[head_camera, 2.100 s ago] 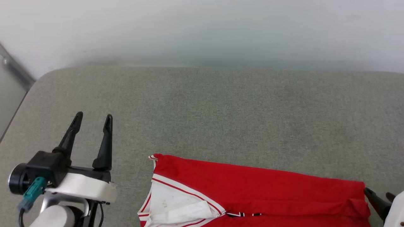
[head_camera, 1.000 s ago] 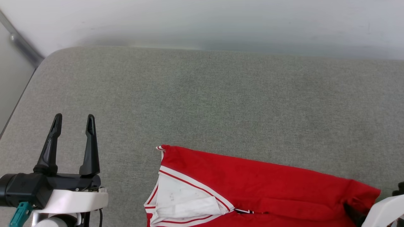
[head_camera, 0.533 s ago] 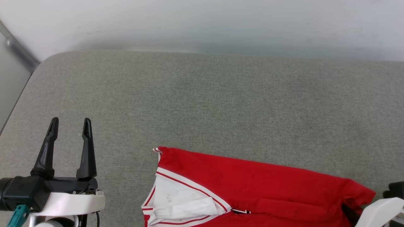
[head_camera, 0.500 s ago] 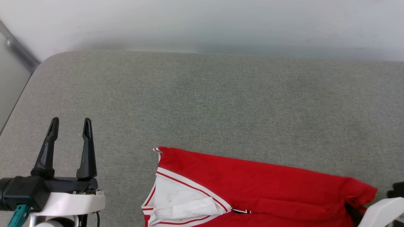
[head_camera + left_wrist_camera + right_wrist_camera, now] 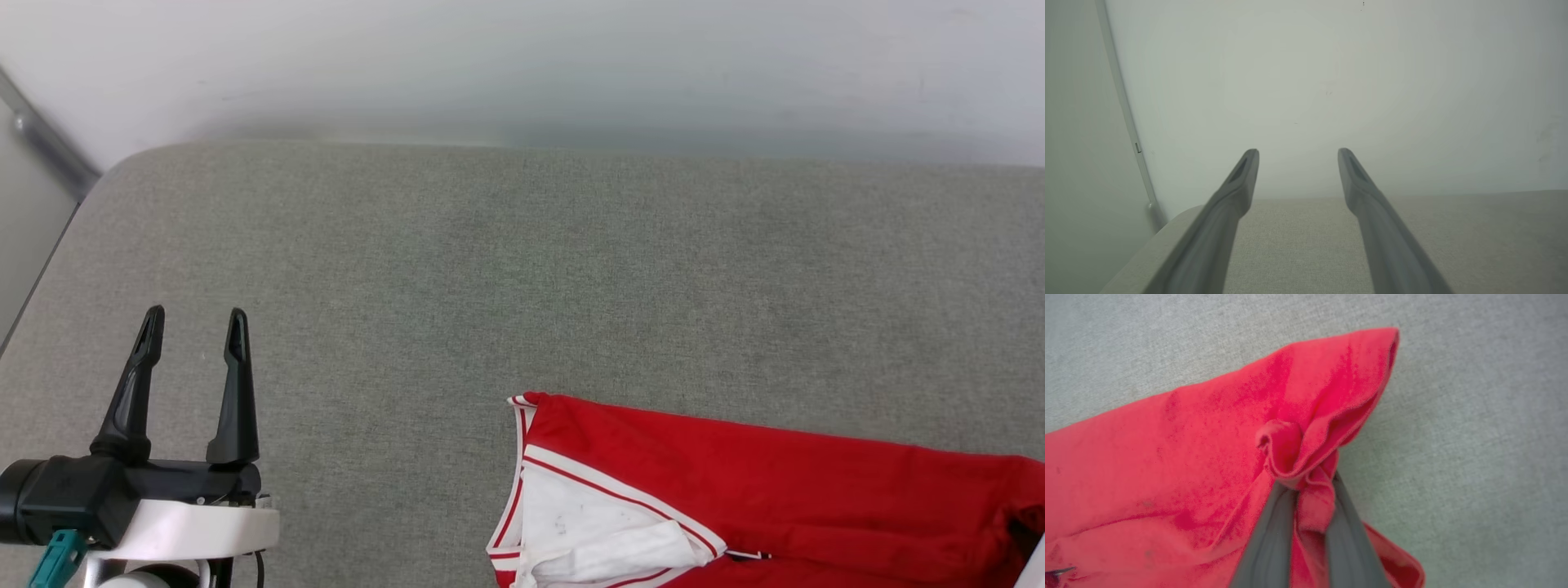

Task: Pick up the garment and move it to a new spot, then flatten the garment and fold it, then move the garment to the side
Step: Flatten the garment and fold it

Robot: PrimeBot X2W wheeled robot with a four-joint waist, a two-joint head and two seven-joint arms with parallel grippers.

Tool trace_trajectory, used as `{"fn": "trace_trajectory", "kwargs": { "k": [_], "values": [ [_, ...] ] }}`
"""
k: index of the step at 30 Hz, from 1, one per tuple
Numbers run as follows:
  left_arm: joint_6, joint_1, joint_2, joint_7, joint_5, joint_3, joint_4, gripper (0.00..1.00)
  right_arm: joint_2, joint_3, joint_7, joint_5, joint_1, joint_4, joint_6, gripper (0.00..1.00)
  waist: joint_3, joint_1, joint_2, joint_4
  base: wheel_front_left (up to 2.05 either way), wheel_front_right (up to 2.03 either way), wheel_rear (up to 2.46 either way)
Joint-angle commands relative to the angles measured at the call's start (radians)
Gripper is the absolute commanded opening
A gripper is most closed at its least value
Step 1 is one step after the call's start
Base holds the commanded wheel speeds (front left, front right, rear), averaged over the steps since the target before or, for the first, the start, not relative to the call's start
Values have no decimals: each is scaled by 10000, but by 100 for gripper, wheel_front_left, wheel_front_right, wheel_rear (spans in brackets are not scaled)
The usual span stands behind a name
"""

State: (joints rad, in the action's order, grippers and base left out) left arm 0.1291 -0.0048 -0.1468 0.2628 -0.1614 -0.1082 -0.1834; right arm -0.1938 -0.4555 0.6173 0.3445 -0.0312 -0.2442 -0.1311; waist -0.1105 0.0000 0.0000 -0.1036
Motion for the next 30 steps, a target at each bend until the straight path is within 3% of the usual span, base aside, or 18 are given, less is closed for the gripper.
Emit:
{"fn": "trace_trajectory", "kwargs": {
  "k": [1,7,13,20,26,30],
  "values": [
    [16,141,21,23,-10,-32,29,100,32,149,66,126,133,208,7,0,87,0,0,14,0,0,0],
    [17,271,100,23,-92,88,57,100,117,1088,676,391,786,1725,6,0,403,0,0,43,0,0,0],
    [18,400,155,23,-111,60,40,100,662,2039,1867,910,1452,3715,6,0,627,0,0,24,0,0,0],
    [18,454,217,23,-228,153,74,100,1340,3000,2854,1727,1708,5139,6,0,719,0,0,-146,0,0,0],
    [18,487,148,24,-337,235,117,100,1456,4029,2712,3544,1504,5156,6,0,801,0,0,-352,0,0,0],
    [18,494,187,24,-435,239,143,100,1446,5054,2077,4032,1227,4533,6,0,822,0,0,-471,0,0,0]
  ]
}}
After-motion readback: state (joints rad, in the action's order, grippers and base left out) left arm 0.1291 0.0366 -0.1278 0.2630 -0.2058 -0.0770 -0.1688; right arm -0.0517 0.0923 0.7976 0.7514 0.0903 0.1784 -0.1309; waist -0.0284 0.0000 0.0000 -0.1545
